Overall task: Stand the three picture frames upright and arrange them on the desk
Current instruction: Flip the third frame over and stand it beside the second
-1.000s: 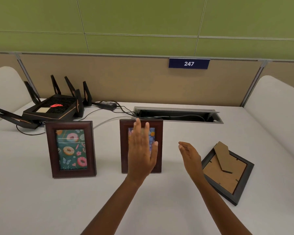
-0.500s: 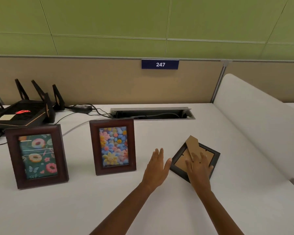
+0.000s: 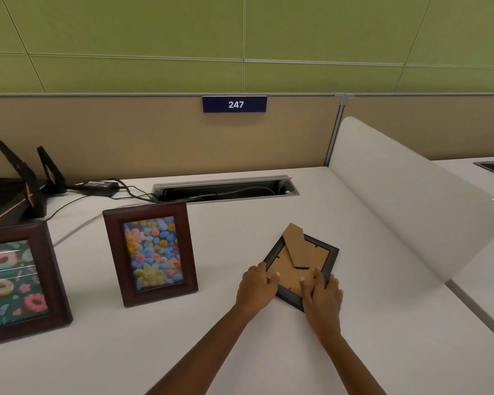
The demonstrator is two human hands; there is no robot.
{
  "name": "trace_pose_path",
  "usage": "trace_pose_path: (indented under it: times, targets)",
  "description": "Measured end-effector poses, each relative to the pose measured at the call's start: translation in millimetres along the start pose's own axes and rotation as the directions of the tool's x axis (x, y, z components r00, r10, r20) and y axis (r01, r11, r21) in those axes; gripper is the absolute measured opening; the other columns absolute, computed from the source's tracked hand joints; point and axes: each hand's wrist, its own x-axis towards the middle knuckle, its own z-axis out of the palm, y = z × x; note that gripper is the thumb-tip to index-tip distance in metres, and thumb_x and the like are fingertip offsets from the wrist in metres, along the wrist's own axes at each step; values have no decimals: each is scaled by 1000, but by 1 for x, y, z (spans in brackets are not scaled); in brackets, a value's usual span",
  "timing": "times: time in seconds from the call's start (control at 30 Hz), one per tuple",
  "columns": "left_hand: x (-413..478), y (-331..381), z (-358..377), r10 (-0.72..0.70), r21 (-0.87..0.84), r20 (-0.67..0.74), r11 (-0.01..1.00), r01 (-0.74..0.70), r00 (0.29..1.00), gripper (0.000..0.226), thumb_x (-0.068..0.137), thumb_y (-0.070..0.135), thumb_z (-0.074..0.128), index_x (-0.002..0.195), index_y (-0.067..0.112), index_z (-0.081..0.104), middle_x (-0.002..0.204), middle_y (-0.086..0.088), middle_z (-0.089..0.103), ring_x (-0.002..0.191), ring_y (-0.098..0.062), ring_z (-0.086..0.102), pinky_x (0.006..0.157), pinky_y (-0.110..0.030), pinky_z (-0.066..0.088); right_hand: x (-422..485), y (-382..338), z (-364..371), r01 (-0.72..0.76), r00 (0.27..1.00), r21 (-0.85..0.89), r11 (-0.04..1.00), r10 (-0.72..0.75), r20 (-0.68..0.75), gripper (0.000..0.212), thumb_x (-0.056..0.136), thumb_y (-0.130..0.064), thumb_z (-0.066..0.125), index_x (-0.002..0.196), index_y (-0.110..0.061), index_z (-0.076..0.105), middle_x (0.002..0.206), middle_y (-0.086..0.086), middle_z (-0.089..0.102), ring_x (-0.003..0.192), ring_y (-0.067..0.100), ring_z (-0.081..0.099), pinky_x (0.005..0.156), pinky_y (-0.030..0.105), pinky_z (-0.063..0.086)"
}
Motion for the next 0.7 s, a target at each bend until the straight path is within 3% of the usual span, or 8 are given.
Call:
trace_pose_path:
  times: [0.3,0.33,0.4,0.43,0.5,0.57,0.63,0.7]
  targets:
    - [12,11,-8,-179,-288,91,937,198,980,49,90,29,50,134,10,36,140,-13,40,129,-29,39,107,-42,39,2,-3,-3,-82,993,423,902,108,-37,41,97,-32,31,131,-13,42,150,18,24,141,31,14,115,48,14]
    - [13,10,-10,-200,-319,99,922,221,975,40,91,26,49,126,9,44,132,-11,47,123,-28,43,103,-39,40,2,-3,-5,-85,993,452,888,112,-34,43,96,-33,30,131,-11,42,149,18,27,140,32,18,115,48,16]
    - [12,10,-13,-218,-374,108,895,242,970,12,91,19,47,84,13,55,89,-7,53,92,-24,49,83,-31,39,2,-4,-10,-82,993,524,848,117,-34,52,92,-41,27,129,-8,43,143,19,36,134,32,29,114,49,24]
    - [13,9,-13,-218,-393,106,887,242,970,18,91,15,46,74,11,52,79,-8,48,81,-22,45,77,-30,35,2,-4,-13,-86,991,559,825,126,-34,55,91,-43,26,129,-7,43,140,19,40,131,32,34,113,47,28]
    - [13,9,-15,-194,-460,143,855,239,971,18,92,9,44,98,3,60,95,-14,55,90,-25,51,80,-31,40,6,-1,-20,-123,987,610,783,158,-3,50,94,-40,27,131,-10,41,139,17,42,129,32,38,109,45,30]
    - [11,11,-17,-198,-559,179,785,265,964,33,93,7,43,125,2,49,118,-16,55,106,-26,51,80,-31,47,12,2,-29,-189,979,661,726,191,71,47,96,-40,27,131,-13,43,136,15,46,125,33,43,106,46,34]
    - [9,15,-20,-201,-676,227,673,302,953,33,93,5,43,126,4,46,110,-15,55,94,-23,50,60,-25,45,18,2,-40,-220,974,747,628,183,133,43,96,-39,30,124,-13,49,124,15,54,112,32,52,98,43,41]
    - [7,21,-25,-182,-745,270,583,325,946,21,93,5,43,112,3,52,89,-10,53,77,-18,50,48,-20,43,22,2,-51,-194,979,793,577,165,120,34,95,-30,35,117,-10,52,116,13,56,101,27,54,90,40,45]
